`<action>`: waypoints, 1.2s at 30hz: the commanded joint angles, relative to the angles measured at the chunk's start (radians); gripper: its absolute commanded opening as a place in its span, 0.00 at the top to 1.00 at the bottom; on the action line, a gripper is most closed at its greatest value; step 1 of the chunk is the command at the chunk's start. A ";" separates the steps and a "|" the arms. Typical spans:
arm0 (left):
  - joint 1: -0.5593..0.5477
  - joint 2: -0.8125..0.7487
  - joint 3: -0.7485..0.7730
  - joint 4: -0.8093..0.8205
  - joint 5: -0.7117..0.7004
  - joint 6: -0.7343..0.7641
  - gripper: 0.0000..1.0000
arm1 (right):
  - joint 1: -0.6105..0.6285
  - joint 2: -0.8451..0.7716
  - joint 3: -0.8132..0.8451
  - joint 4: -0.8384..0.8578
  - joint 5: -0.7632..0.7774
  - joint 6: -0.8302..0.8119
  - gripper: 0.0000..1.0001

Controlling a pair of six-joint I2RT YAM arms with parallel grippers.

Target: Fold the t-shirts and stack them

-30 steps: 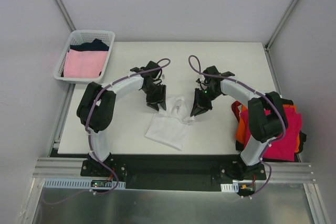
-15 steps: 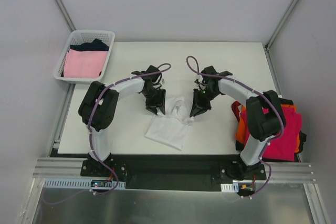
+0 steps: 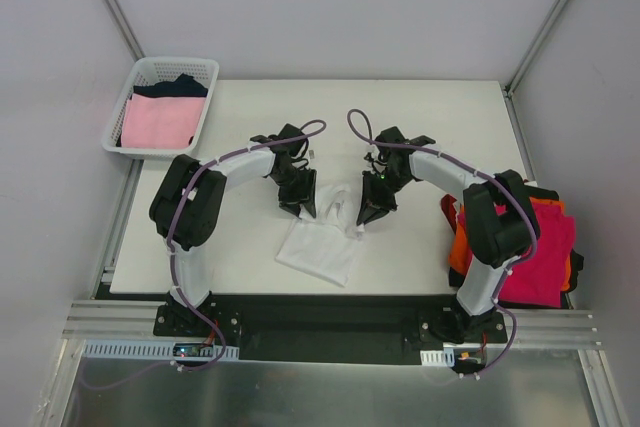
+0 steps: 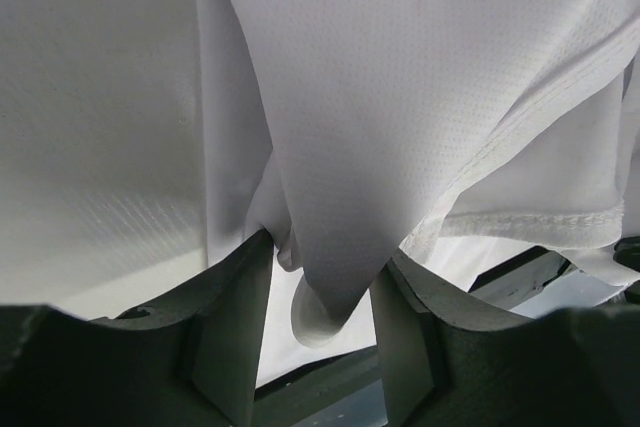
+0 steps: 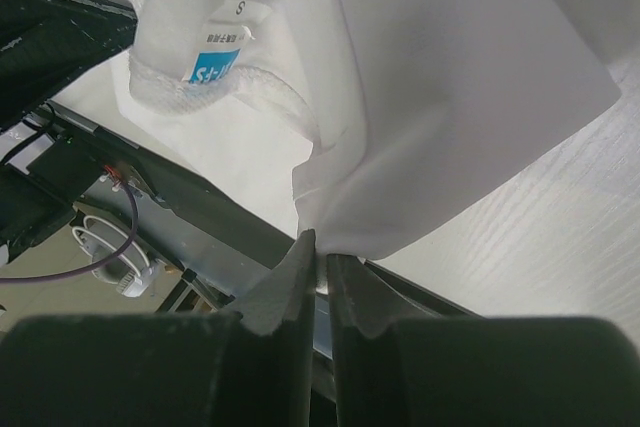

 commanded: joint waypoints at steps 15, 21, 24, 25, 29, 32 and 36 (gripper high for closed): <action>0.008 -0.063 0.022 0.008 0.040 -0.037 0.99 | 0.012 -0.006 0.028 -0.025 0.016 0.008 0.89; 0.008 -0.081 0.022 0.003 0.033 -0.040 0.81 | 0.012 -0.006 0.031 -0.017 0.013 0.005 0.89; 0.008 -0.078 0.012 -0.002 0.030 -0.039 0.69 | 0.015 -0.011 0.024 -0.014 0.011 0.005 0.89; 0.008 -0.080 0.009 -0.002 0.029 -0.040 0.66 | 0.014 -0.012 0.022 -0.014 0.013 0.002 0.89; 0.008 -0.090 0.000 -0.003 0.023 -0.043 0.65 | 0.014 -0.021 0.004 -0.012 0.013 -0.004 0.89; 0.008 -0.095 0.012 -0.005 0.023 -0.046 0.65 | 0.015 -0.024 -0.001 -0.011 0.014 -0.008 0.89; 0.008 -0.092 0.031 -0.011 0.024 -0.048 0.66 | 0.014 -0.023 0.004 -0.011 0.011 -0.009 0.89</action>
